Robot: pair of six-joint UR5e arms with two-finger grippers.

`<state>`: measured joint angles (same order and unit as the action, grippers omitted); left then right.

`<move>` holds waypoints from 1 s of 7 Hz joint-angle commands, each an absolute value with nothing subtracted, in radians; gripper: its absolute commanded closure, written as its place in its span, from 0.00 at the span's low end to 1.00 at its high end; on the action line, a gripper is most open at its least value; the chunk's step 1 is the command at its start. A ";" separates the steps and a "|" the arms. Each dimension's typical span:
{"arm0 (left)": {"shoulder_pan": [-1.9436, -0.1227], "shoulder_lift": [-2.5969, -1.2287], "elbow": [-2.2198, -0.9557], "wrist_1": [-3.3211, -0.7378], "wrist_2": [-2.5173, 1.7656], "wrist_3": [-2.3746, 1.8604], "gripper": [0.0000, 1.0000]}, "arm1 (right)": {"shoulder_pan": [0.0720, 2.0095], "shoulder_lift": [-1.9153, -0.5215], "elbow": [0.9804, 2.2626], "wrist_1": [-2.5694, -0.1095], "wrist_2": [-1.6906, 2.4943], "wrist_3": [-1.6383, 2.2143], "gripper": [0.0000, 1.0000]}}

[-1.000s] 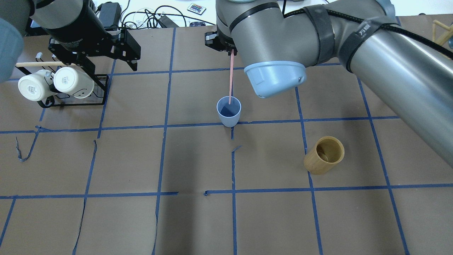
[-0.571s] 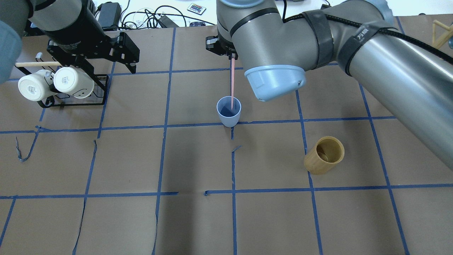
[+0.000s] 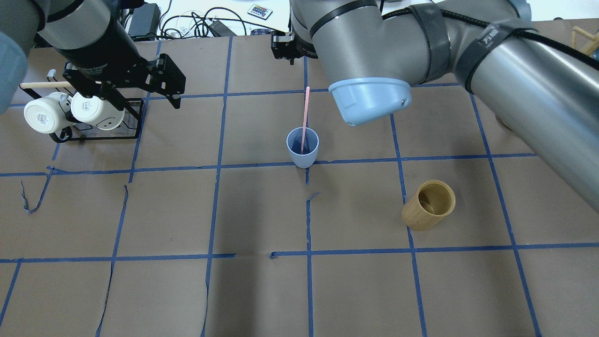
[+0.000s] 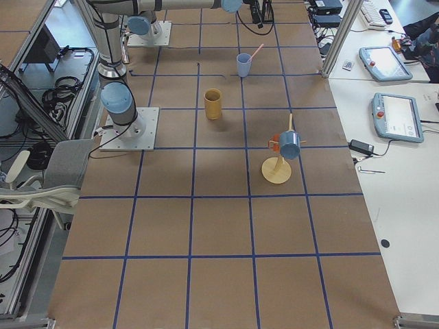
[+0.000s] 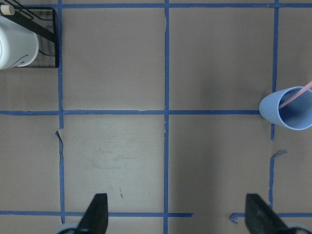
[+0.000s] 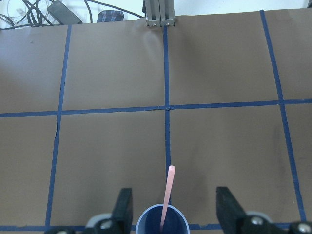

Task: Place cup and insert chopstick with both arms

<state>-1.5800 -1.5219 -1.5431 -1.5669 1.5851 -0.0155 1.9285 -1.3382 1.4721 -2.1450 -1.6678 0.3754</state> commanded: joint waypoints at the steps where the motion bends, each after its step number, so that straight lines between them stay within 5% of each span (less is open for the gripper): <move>1: -1.588 -1.525 -1.549 -1.557 1.583 -0.017 0.00 | 1.863 -1.367 1.425 -1.926 -1.629 0.345 0.00; 7: -1.563 -1.534 -1.528 -1.554 1.575 -0.014 0.00 | 1.597 -1.488 1.425 -1.383 -1.580 0.074 0.00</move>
